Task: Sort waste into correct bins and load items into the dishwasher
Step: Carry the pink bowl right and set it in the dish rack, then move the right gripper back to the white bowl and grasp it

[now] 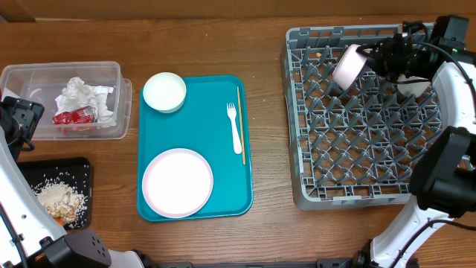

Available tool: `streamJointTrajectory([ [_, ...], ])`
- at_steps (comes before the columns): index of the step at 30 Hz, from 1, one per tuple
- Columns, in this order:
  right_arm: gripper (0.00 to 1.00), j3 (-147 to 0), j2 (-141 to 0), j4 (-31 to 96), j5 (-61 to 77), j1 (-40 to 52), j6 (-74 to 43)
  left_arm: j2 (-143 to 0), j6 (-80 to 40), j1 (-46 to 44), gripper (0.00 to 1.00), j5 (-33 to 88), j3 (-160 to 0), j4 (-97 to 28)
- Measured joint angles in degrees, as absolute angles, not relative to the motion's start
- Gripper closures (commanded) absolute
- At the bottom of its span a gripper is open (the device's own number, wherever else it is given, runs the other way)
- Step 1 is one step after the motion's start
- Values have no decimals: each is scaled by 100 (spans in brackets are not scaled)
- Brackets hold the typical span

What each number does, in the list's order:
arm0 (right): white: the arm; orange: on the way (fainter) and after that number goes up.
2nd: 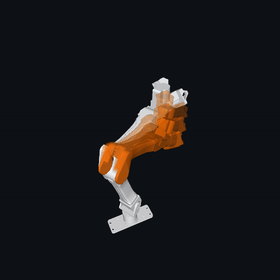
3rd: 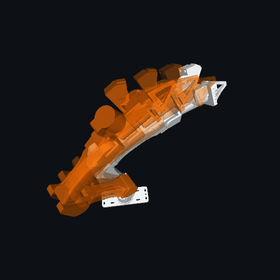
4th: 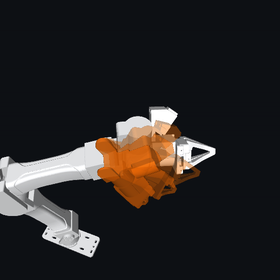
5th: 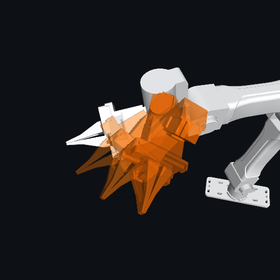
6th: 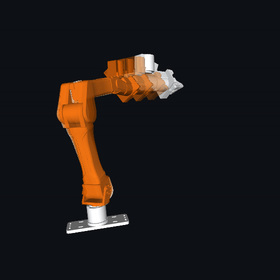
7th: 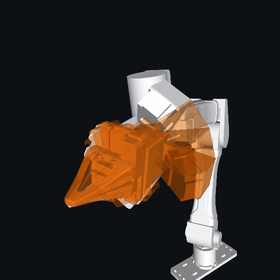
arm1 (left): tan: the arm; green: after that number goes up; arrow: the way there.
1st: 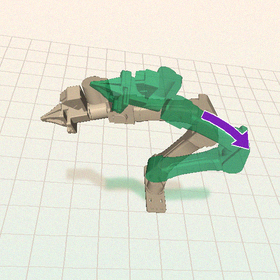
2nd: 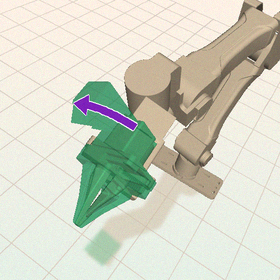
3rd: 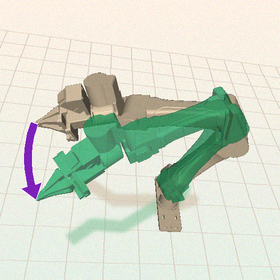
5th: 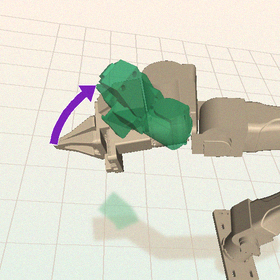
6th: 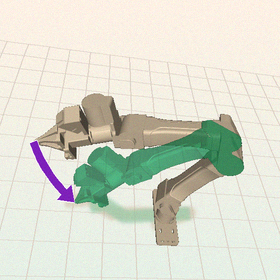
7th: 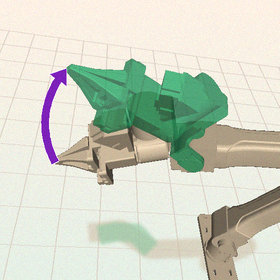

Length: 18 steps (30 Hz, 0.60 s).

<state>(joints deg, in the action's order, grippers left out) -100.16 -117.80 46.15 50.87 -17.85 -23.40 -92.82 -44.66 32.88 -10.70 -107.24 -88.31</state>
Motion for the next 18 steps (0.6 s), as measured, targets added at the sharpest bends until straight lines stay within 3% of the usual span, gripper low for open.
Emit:
streamJointTrajectory([
  [2,73,-10154,-11609,5078,4445,-1769,-2351,-9282,-4466,3288,0,-1070,-10724,-8827],
  [5,51,-10335,-11384,5699,3227,-1767,-2340,-9282,-4466,3288,0,-1070,-10724,-8827],
  [7,45,-10453,-11284,5970,2563,-1791,-2255,-9282,-4466,3288,0,-1070,-10724,-8829],
  [11,41,-10825,-11000,6582,1468,-1793,-2265,-9282,-4466,3288,0,-1070,-10724,-8829],
  [15,32,-10993,-10763,6783,1203,-1621,-2235,-9282,-4466,3288,0,-1070,-10724,-8829],
  [18,18,-10995,-10667,6735,1678,-945,-1935,-9282,-4466,3288,0,-1070,-10724,-8827],
])
